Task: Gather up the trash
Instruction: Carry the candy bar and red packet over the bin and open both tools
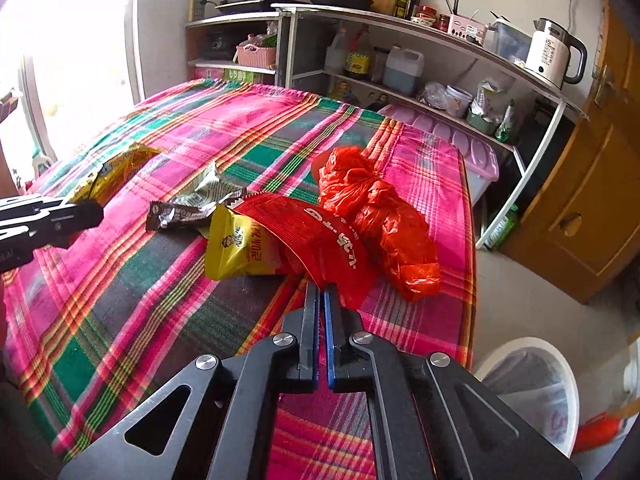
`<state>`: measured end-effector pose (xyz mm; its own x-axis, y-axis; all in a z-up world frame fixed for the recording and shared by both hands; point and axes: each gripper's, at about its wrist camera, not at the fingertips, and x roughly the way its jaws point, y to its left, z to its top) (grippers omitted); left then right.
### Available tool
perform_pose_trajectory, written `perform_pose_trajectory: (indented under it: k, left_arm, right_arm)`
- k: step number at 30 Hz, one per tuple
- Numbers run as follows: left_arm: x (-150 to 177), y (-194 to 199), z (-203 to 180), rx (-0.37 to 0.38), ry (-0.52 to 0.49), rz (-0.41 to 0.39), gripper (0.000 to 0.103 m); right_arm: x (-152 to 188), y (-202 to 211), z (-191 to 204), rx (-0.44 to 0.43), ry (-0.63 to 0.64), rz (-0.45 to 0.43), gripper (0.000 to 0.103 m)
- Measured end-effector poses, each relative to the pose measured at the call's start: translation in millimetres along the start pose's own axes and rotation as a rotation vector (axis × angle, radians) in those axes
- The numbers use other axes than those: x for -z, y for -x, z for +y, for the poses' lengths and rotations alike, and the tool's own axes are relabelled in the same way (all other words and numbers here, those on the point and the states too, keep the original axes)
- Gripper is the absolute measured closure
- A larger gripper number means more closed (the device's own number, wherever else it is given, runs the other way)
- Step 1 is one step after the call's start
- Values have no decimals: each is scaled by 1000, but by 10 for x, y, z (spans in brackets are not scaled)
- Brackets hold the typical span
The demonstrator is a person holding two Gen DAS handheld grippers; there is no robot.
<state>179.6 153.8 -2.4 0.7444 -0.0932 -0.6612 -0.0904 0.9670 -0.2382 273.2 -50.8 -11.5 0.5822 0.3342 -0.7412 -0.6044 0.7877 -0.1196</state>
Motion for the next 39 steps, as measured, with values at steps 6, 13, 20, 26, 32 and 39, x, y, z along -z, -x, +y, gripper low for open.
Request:
perform_pose_trajectory:
  k: [6,13,20,26,32,39]
  left_arm:
    - [-21,117,-167,35,-11,-32,83]
    - [-19,188,-449,73,-53,-44,83]
    - [-9,218,-664,95,-84,-42,83]
    - [-25,195,-850,126,-107,-36,83]
    - [-21,162,-1028,150,-127,-25,83]
    - [-56,68,-1342,193,-166,-11,83]
  right_arm:
    - [39,287,-71,-56,-83,-67,102]
    - [111,485,-147,-76,-141,-103,103]
    - [175,680,-257,-80,-164,-135,103]
    - [241,818,-362,-77,-190,-159,103]
    - [312,912,-507,-62,-221,-177,103]
    - [412,1074,-725,-35,-267,-204,103]
